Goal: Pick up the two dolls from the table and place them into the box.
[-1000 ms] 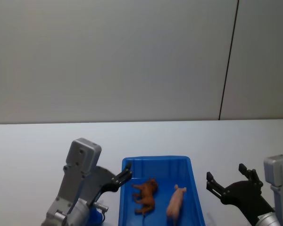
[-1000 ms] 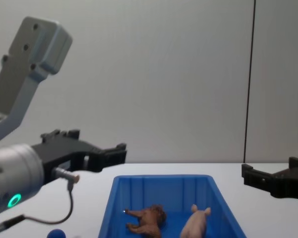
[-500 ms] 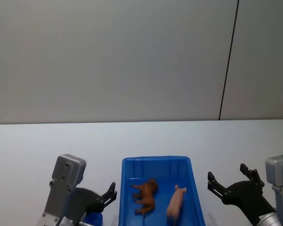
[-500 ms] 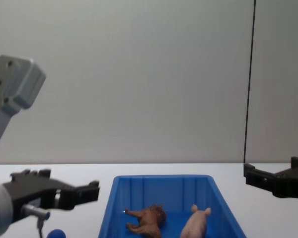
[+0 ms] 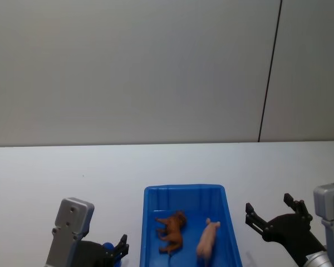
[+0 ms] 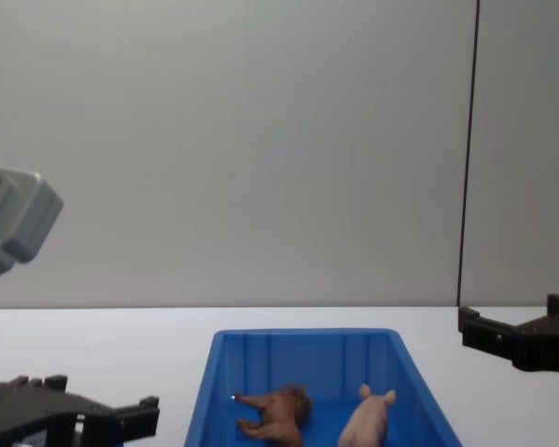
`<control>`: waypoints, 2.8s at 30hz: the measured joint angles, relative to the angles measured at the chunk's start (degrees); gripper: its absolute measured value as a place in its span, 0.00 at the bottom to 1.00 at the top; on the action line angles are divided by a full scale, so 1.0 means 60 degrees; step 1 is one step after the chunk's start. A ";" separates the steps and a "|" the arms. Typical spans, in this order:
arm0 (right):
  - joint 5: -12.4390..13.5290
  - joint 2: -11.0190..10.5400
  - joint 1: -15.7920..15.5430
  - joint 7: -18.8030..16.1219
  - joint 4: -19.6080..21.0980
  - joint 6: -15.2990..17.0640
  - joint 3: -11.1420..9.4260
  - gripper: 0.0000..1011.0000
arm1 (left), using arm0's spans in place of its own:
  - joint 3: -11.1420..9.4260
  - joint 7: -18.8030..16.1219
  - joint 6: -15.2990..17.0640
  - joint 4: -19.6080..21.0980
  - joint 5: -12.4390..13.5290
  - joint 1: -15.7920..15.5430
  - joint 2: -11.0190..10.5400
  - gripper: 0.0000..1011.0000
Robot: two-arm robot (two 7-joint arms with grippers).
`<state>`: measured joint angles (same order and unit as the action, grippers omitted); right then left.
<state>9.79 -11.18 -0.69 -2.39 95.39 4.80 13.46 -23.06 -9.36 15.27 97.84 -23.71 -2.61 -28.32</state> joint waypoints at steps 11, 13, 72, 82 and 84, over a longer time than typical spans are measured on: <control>0.0000 0.0000 -0.0002 0.0002 0.0000 0.0001 0.0000 0.99 | 0.0020 0.0291 0.0067 -0.0440 -0.0058 -0.0028 0.0128 0.97; 0.0000 -0.0001 -0.0002 0.0002 0.0000 0.0001 0.0000 0.99 | 0.0023 0.0363 0.0081 -0.0544 -0.0057 -0.0056 0.0164 0.93; 0.0000 0.0000 -0.0002 0.0000 -0.0002 0.0002 0.0001 0.99 | 0.0261 0.2748 -0.1165 0.0317 0.1518 -0.0826 0.0518 0.14; 0.0000 0.0000 -0.0002 0.0000 -0.0002 0.0002 0.0001 0.99 | 0.0196 0.4088 -0.1370 0.0219 0.1330 -0.1143 0.0714 0.31; 0.0000 0.0000 -0.0001 0.0000 -0.0002 0.0001 0.0001 0.99 | 0.0176 0.4435 -0.1403 0.0166 0.1261 -0.1213 0.0760 0.38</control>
<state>9.79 -11.18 -0.69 -2.39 95.38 4.81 13.46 -22.00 17.25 6.86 98.84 -16.14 -9.90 -23.76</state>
